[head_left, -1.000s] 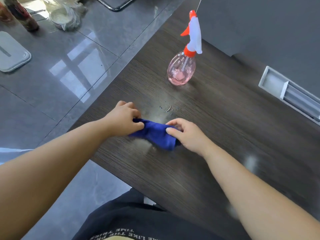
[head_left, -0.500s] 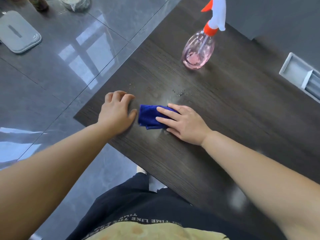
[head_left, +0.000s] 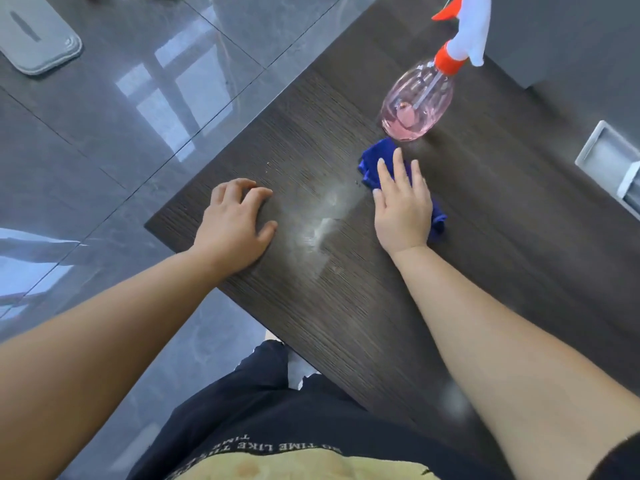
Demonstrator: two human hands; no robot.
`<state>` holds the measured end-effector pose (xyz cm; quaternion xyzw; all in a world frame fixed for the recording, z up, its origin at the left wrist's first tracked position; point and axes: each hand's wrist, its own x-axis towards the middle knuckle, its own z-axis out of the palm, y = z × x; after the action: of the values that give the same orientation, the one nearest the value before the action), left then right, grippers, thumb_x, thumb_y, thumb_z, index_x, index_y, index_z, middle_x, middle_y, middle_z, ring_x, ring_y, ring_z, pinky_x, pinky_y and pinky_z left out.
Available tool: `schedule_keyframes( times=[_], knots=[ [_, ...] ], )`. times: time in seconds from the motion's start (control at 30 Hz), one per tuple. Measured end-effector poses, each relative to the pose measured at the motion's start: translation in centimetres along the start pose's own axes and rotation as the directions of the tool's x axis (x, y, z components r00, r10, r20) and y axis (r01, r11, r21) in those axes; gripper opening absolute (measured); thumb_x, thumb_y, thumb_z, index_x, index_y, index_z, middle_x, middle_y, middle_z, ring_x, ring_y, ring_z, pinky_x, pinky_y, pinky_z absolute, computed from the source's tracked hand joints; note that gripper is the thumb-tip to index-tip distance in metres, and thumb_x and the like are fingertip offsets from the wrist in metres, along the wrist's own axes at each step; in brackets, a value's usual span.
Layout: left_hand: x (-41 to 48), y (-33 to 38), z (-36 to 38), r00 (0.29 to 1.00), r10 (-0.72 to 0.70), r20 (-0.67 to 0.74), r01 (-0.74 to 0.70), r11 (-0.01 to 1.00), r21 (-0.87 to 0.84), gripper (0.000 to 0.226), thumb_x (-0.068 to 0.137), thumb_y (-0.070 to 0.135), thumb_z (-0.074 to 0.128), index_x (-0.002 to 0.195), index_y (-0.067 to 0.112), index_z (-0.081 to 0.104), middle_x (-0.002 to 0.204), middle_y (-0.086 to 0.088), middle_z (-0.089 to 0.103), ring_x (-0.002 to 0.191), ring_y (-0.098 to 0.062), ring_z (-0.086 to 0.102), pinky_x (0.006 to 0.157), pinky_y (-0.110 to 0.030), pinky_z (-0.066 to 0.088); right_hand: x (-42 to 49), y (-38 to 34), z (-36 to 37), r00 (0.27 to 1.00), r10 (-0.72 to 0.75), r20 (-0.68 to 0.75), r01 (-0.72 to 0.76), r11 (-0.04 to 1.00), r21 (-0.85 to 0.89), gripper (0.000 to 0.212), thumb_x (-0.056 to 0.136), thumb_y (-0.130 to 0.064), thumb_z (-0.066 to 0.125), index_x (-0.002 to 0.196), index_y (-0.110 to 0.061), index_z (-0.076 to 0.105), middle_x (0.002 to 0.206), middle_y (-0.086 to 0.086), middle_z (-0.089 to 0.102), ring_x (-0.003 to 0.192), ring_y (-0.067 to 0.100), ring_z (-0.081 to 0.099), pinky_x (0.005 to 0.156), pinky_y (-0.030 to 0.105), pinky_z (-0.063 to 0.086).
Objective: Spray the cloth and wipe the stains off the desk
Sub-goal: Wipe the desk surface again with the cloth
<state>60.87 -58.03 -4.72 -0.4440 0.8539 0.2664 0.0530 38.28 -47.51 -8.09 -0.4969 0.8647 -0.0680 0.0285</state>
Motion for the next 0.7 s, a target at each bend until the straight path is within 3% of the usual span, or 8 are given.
schedule_keyframes(
  times=[0.1,0.2,0.37,0.4,0.47,0.57,0.6,0.7],
  knots=[
    [-0.7,-0.6,0.0,0.999,-0.027,-0.036,0.028,0.999,0.037,0.040,0.091,0.032,0.052,0.129,0.021,0.050,0.140,-0.005,0.037,0.134,-0.031,0.020,0.108,-0.042,0.027,2.4,-4.4,0.5,0.991,-0.020,0.132,0.024,0.999,-0.025,0.056,0.101,-0.043,0.028,0.152,-0.023,0.016,0.160,-0.002,0.003,0.146,0.029,0.004,0.117,0.042,0.006],
    [-1.5,-1.1,0.2,0.989,-0.103,-0.105,0.104,0.995,0.006,0.027,0.091,0.025,0.052,0.116,0.016,0.058,0.131,-0.007,0.045,0.128,-0.033,0.028,0.102,-0.041,0.031,2.7,-8.9,1.2,0.965,-0.191,0.179,0.198,0.980,-0.023,0.059,0.100,-0.049,0.024,0.152,-0.026,0.010,0.160,-0.005,-0.002,0.146,0.028,-0.001,0.117,0.042,0.002],
    [-2.2,-1.2,0.6,0.988,-0.087,-0.128,0.084,0.996,-0.025,0.034,0.080,0.030,0.041,0.097,0.010,0.063,0.113,-0.012,0.056,0.113,-0.037,0.043,0.092,-0.040,0.037,-0.5,-6.6,1.7,0.749,-0.646,0.148,0.648,0.761,0.043,0.050,0.095,-0.045,0.039,0.141,-0.027,0.044,0.151,-0.003,0.036,0.139,0.031,0.031,0.113,0.042,0.014],
    [-2.3,-1.1,0.6,0.986,-0.075,-0.149,0.070,0.997,-0.041,0.035,0.078,0.030,0.040,0.094,0.009,0.063,0.109,-0.012,0.058,0.109,-0.038,0.045,0.090,-0.040,0.038,0.0,-5.7,1.7,0.743,-0.658,0.121,0.660,0.751,0.028,0.049,0.094,-0.044,0.040,0.138,-0.027,0.048,0.149,-0.003,0.040,0.136,0.032,0.036,0.111,0.043,0.017],
    [-2.4,-0.8,0.7,0.985,-0.078,-0.155,0.069,0.996,-0.062,0.032,0.078,0.027,0.042,0.094,0.009,0.063,0.110,-0.012,0.057,0.110,-0.037,0.044,0.090,-0.039,0.037,1.4,-6.3,1.6,0.816,-0.568,0.112,0.572,0.821,-0.002,0.050,0.095,-0.046,0.035,0.140,-0.029,0.044,0.151,-0.004,0.035,0.137,0.033,0.034,0.111,0.047,0.019],
    [-2.4,-0.4,0.7,0.975,-0.134,-0.179,0.113,0.986,-0.121,0.023,0.086,0.021,0.046,0.098,0.009,0.061,0.113,-0.009,0.055,0.112,-0.033,0.042,0.092,-0.038,0.036,1.5,-10.3,1.9,0.906,-0.355,0.231,0.371,0.928,-0.029,0.055,0.099,-0.051,0.023,0.150,-0.033,0.017,0.160,-0.008,0.004,0.146,0.030,0.004,0.116,0.047,0.002],
    [-2.6,-0.3,0.6,0.968,-0.144,-0.206,0.115,0.982,-0.146,0.022,0.085,0.020,0.046,0.097,0.008,0.061,0.111,-0.010,0.055,0.110,-0.033,0.043,0.091,-0.038,0.036,0.5,-11.0,2.1,0.898,-0.375,0.230,0.389,0.921,-0.021,0.056,0.099,-0.052,0.022,0.151,-0.033,0.015,0.160,-0.008,0.003,0.146,0.030,0.002,0.116,0.047,0.001],
    [-3.2,0.3,0.4,0.958,-0.132,-0.253,0.084,0.978,-0.191,0.027,0.078,0.021,0.043,0.093,0.006,0.060,0.103,-0.012,0.056,0.101,-0.034,0.046,0.086,-0.035,0.036,-5.3,-8.6,2.0,0.822,-0.546,0.163,0.543,0.837,0.065,0.053,0.095,-0.051,0.031,0.144,-0.031,0.038,0.155,-0.006,0.028,0.142,0.033,0.022,0.114,0.049,0.013]
  ],
)
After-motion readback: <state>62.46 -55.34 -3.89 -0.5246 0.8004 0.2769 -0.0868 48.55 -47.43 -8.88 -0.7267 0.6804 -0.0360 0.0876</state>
